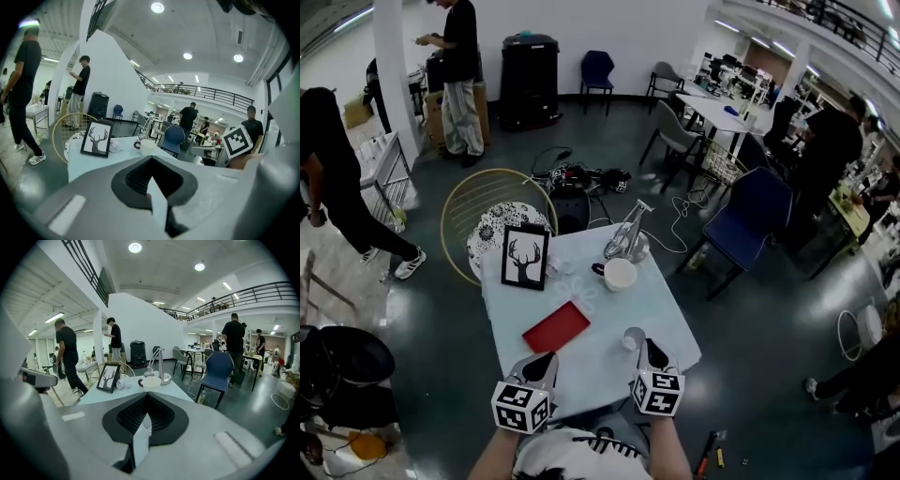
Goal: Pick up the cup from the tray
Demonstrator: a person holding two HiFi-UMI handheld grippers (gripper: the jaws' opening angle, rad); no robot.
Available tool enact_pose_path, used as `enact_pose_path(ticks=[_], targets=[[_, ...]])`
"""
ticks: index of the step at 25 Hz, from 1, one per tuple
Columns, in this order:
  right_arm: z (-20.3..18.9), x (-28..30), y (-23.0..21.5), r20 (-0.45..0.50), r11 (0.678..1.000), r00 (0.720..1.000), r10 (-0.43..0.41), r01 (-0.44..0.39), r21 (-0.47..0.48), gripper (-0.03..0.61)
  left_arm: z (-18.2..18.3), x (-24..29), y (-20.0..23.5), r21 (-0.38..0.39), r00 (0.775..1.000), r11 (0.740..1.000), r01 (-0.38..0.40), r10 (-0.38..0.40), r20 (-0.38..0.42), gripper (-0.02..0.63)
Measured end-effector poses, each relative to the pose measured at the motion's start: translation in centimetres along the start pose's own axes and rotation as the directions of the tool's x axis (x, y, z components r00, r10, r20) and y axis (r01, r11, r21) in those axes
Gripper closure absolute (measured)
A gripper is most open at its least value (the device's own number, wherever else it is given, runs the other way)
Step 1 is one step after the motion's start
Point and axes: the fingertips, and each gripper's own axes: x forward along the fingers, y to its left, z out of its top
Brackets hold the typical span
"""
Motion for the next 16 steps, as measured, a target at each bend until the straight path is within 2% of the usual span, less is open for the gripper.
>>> enact_pose_path(ticks=[6,11,16], targets=[[-0.7,0.0,0.5,-0.021,1.000,1.000,0.013,-0.013,0.010,0.557,-0.3,-0.3,0.1,0.004,1.000,1.000,-0.003,0.003,-0.004,0.614],[-1.2,0.1,0.5,-0.028,1.000,1.000,0.009,-0.009,0.016,0.557,0.5,-0.1,0.3,-0.034,1.000,0.999,-0.002,0.003,0.025,0.614],[-1.8,0.4,0.7,-0.032,1.000,0.999,0.014,-0.013,0.028,0.557,0.8,0.6,0.0,-0.020,0.999,1.000,0.020,-0.019,0.029,0.614]])
